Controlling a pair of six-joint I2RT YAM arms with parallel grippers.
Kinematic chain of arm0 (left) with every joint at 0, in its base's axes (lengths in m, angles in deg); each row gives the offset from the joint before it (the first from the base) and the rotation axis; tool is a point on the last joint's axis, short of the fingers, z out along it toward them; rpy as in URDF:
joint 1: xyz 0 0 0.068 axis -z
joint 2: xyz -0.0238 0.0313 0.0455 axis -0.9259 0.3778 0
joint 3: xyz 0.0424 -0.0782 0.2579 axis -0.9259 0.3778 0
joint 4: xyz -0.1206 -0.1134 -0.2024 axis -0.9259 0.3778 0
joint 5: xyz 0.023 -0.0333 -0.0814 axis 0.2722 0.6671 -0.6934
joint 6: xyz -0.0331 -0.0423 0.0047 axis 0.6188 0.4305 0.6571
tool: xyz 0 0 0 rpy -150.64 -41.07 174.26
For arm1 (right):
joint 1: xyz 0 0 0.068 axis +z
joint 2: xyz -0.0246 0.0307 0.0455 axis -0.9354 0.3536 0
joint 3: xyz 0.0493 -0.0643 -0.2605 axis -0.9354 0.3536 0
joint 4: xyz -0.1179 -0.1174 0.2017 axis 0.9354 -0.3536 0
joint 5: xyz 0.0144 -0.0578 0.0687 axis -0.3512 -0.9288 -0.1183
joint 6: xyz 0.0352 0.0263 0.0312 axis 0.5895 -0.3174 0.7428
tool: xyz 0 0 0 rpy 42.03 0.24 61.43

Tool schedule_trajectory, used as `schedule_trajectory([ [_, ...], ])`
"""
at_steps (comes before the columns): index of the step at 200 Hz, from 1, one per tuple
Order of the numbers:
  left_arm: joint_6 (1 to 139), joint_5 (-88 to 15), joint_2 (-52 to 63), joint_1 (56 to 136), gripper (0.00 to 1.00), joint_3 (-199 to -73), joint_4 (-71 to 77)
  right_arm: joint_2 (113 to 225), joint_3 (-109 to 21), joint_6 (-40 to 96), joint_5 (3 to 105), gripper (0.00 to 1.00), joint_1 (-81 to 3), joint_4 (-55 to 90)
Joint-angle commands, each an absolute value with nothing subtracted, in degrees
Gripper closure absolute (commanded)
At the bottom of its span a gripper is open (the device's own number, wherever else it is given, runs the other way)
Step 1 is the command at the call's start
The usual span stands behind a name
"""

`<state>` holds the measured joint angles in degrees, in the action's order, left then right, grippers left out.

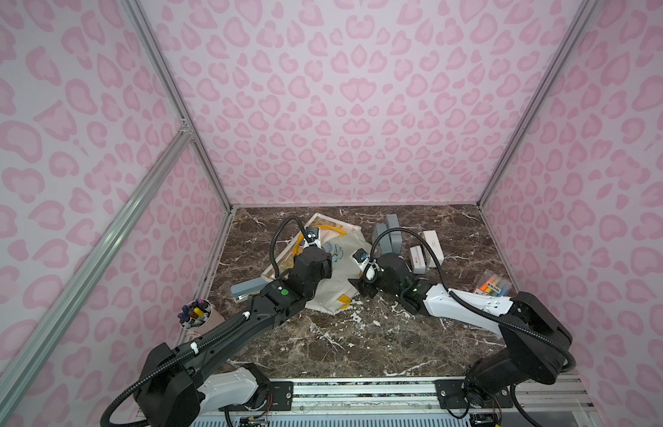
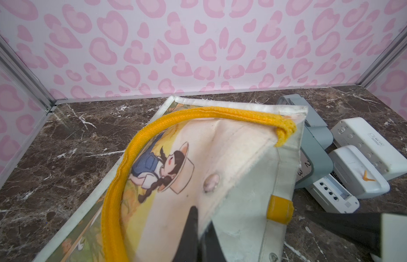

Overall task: Take the alarm clock out of the canvas bag
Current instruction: Adjust the alarm at the canvas bag.

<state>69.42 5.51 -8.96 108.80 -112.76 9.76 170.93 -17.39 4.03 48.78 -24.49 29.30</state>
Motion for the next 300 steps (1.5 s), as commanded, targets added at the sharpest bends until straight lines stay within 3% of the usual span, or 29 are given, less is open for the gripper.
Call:
schedule_trajectory([
  [1,70.3,5.2,-9.3,108.8,0.97,-113.8,8.7,173.6,-19.3,2.3,52.3,0.26,-24.4,31.5],
  [189,65.5,-0.6,-11.5,108.8,0.97,-113.1,7.8,197.6,-40.7,-8.8,62.7,0.23,-27.5,27.1],
  [300,64.3,-3.3,-11.1,108.6,0.97,-112.6,6.9,202.3,-46.6,-11.6,70.9,0.23,-28.1,25.0],
])
